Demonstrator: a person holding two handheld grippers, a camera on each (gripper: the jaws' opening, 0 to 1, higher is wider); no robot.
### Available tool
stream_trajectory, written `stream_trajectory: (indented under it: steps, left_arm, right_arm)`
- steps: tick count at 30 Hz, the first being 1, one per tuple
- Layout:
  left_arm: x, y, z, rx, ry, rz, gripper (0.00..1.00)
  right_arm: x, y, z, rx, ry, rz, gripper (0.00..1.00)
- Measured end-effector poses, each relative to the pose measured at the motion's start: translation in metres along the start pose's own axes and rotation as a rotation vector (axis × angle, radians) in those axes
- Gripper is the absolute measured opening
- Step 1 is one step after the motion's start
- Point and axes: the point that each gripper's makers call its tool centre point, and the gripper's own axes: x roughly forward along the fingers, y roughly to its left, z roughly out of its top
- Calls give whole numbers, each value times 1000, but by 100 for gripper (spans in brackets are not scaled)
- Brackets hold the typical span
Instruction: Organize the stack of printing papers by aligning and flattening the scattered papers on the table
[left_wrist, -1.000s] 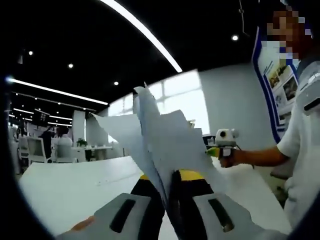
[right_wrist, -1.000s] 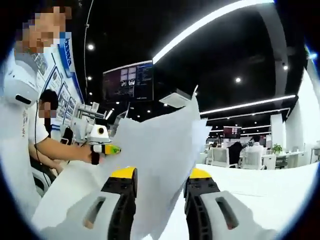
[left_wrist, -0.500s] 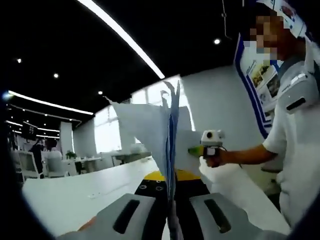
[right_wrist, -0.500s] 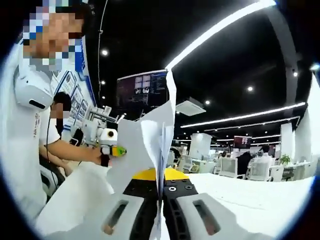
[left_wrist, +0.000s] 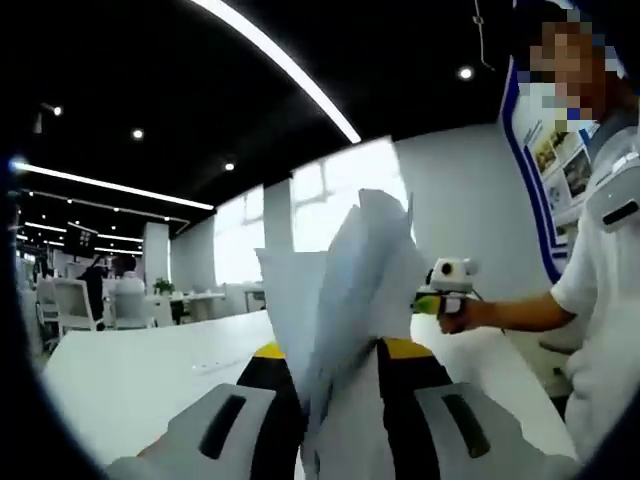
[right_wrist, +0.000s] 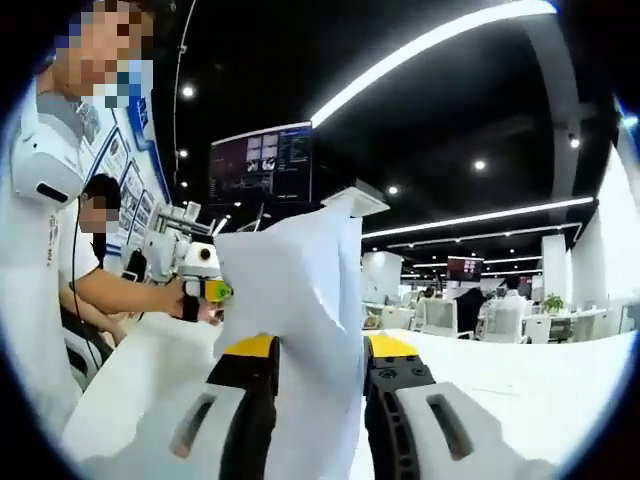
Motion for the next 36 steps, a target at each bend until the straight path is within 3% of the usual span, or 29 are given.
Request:
stream_trajectory:
  steps: [2, 5, 7, 9, 14, 15, 16, 18, 19, 21, 24, 29, 36]
  left_arm:
    - [-3, 6, -1, 8, 9, 12, 36]
    - [-6, 12, -3, 15, 28, 26, 31]
    - [-6, 15, -3, 10, 35, 24, 20]
    - [-6, 17, -1, 0, 37, 20, 14]
    - [-9, 17, -1, -9, 39, -14, 6]
    - [-11, 8, 2, -15, 21, -62, 6]
    - [-14, 3, 4, -18, 5, -91, 6]
    - [-21, -10, 10, -13, -25, -169, 6]
    - [-24, -15, 13, -45, -44, -198, 6]
    - [-26, -19, 16, -46, -57, -225, 6]
    - [-30, -28, 22, -74, -80, -281, 6]
    - [-42, -33, 41, -120, -151, -340, 5]
    - [-48, -32, 64, -185, -250, -381, 5]
  right_arm:
    - [1, 0, 1, 10, -2, 9, 30]
    - [3, 2, 3, 37, 1, 31, 22]
    - [6, 8, 6, 65, 2, 66, 8]
    - [9, 12, 12, 91, -14, 97, 1]
    - [8, 25, 20, 72, -25, 139, 0]
    - [5, 34, 24, 74, -54, 177, 0]
    - [3, 37, 26, 56, -68, 192, 3]
    - [-2, 38, 22, 53, -75, 183, 25]
    - [-3, 37, 20, 55, -80, 181, 30]
    - [-4, 38, 13, 77, -58, 202, 26]
    - [-1, 37, 14, 125, -96, 230, 34]
    - [2, 25, 4, 198, -104, 245, 36]
    - [17, 42, 6, 281, -155, 339, 38]
